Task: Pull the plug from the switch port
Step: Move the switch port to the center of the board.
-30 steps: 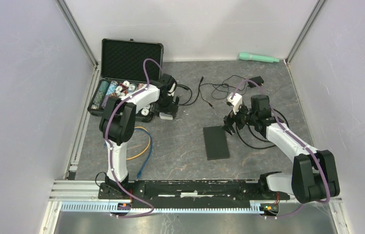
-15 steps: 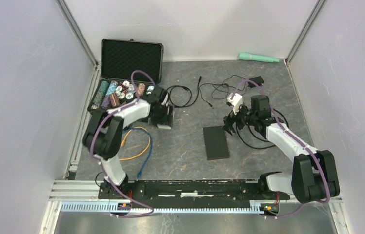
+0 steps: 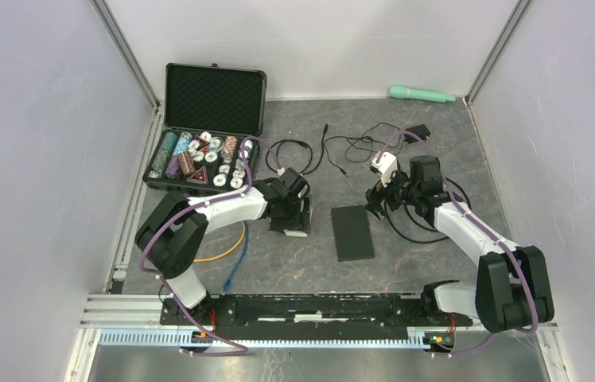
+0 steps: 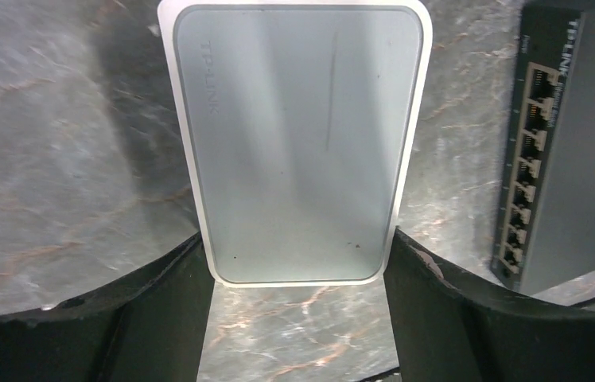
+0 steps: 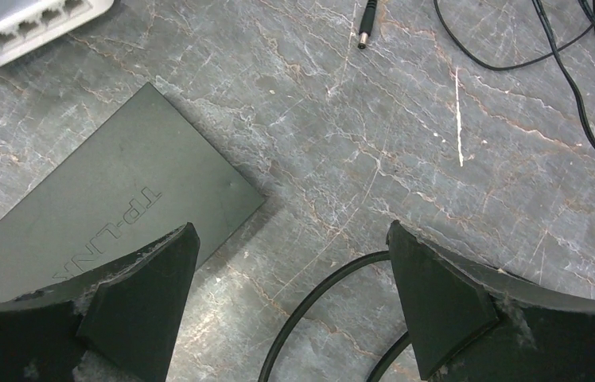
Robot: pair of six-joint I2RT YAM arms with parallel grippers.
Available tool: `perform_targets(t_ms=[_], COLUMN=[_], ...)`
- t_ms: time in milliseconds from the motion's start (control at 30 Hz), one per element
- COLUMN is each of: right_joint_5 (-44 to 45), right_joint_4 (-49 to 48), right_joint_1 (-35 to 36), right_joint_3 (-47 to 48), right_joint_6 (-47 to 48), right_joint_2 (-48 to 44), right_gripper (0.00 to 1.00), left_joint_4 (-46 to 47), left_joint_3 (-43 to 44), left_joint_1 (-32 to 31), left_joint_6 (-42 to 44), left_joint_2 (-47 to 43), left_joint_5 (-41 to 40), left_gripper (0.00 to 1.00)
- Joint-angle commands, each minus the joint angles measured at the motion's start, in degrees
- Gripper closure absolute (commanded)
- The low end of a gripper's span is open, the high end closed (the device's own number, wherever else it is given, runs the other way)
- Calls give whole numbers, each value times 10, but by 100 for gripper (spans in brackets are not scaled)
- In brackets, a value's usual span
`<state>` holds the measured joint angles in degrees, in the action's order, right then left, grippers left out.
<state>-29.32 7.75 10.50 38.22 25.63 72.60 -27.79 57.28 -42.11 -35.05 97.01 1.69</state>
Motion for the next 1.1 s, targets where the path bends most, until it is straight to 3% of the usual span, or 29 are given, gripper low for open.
perform_targets(t_ms=[0, 200, 367, 500, 833, 1067], right_joint_5=[13, 14, 12, 11, 6, 4], right_joint_4=[-18, -20, -22, -24, -26, -27], right_joint_1=[-7, -14, -17, -19, -22, -22], right_joint_3=[-6, -6, -7, -9, -11, -10], right_joint_6=[11, 11, 10, 10, 8, 7], right_joint_2=[-8, -7, -10, -14, -12, -10], right_gripper=[4, 3, 3, 3, 3, 3], left_joint_4=[-24, -19, -13, -13, -4, 3], left_joint_3=[-22, -27, -29, -29, -33, -34], left_joint_1=[-22, -31, -34, -35, -35, -35], left_joint_6=[-108, -118, -116, -110, -100, -96], left_joint_2=[46, 53, 59, 60, 58, 58], left_joint_5=[23, 38, 39, 30, 27, 30], left_gripper=[61, 56, 46, 32, 26, 14])
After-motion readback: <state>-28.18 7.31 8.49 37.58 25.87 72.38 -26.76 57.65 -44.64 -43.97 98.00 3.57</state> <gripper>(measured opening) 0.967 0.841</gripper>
